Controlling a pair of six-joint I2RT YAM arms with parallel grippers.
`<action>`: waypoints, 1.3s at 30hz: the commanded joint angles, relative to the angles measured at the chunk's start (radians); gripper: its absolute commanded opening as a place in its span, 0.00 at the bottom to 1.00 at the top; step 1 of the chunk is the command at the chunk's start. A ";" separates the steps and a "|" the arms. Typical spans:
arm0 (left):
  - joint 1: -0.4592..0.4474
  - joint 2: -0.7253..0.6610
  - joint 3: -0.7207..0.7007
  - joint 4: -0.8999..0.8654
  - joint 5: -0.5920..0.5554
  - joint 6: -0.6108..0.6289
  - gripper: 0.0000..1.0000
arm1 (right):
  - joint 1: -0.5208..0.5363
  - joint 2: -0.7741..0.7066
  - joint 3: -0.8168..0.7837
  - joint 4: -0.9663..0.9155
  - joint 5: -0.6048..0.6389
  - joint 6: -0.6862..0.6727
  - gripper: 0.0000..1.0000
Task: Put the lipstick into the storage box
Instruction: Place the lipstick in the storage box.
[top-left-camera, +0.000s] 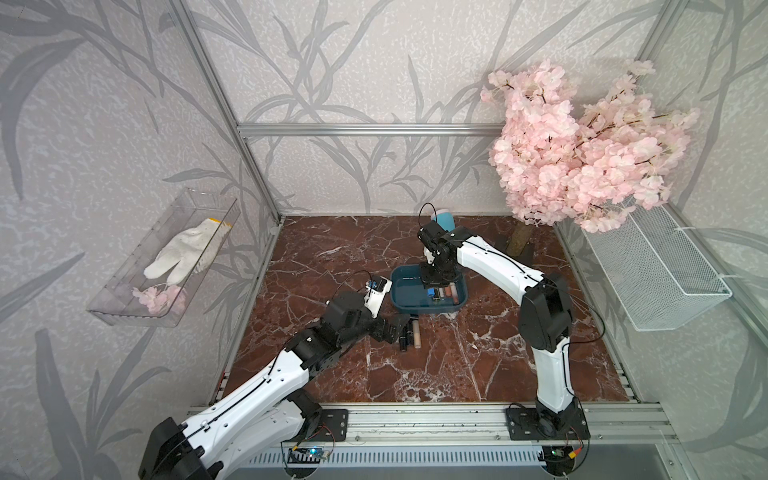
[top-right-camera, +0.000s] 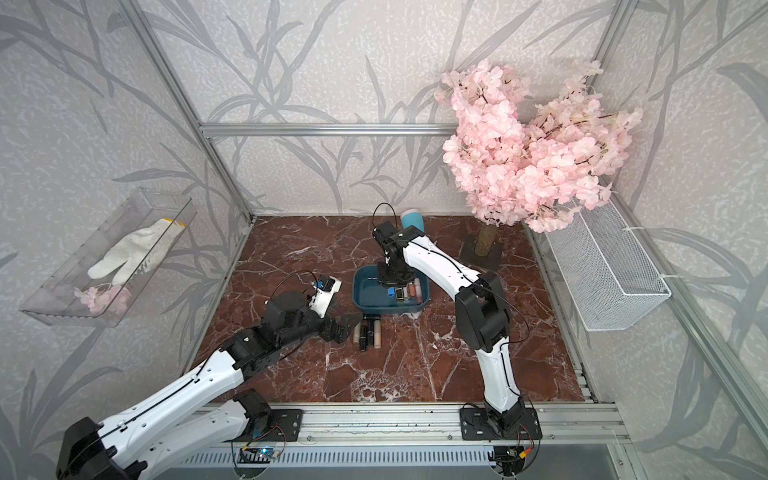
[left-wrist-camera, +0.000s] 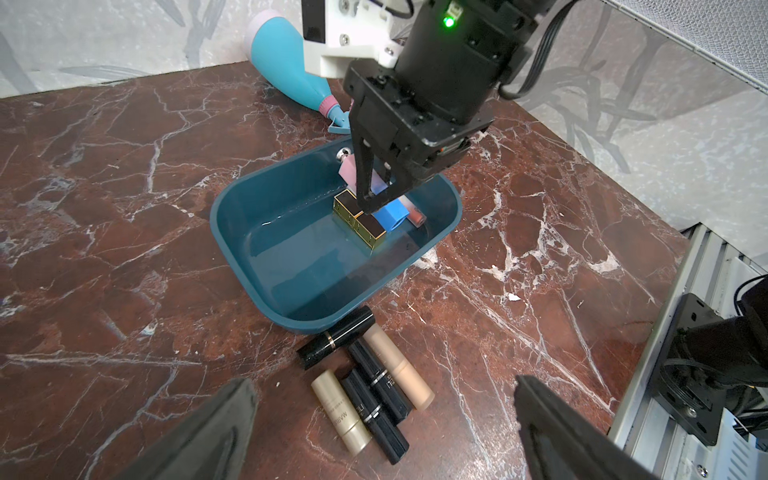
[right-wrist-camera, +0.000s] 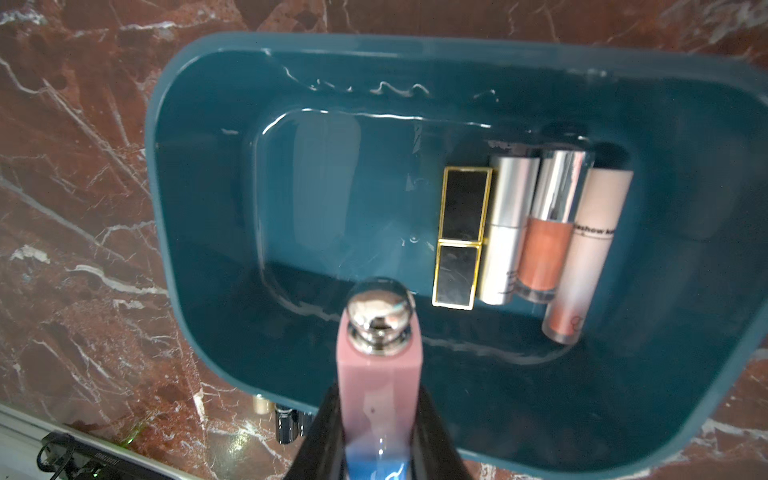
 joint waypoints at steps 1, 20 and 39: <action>0.000 0.020 0.044 -0.005 -0.006 0.008 1.00 | -0.006 0.042 0.052 -0.046 0.006 -0.032 0.15; 0.000 0.062 0.052 -0.017 0.046 0.038 1.00 | -0.022 0.217 0.153 -0.073 0.009 -0.081 0.15; 0.000 0.072 0.032 -0.005 0.133 0.092 1.00 | -0.040 0.311 0.216 -0.087 0.012 -0.091 0.15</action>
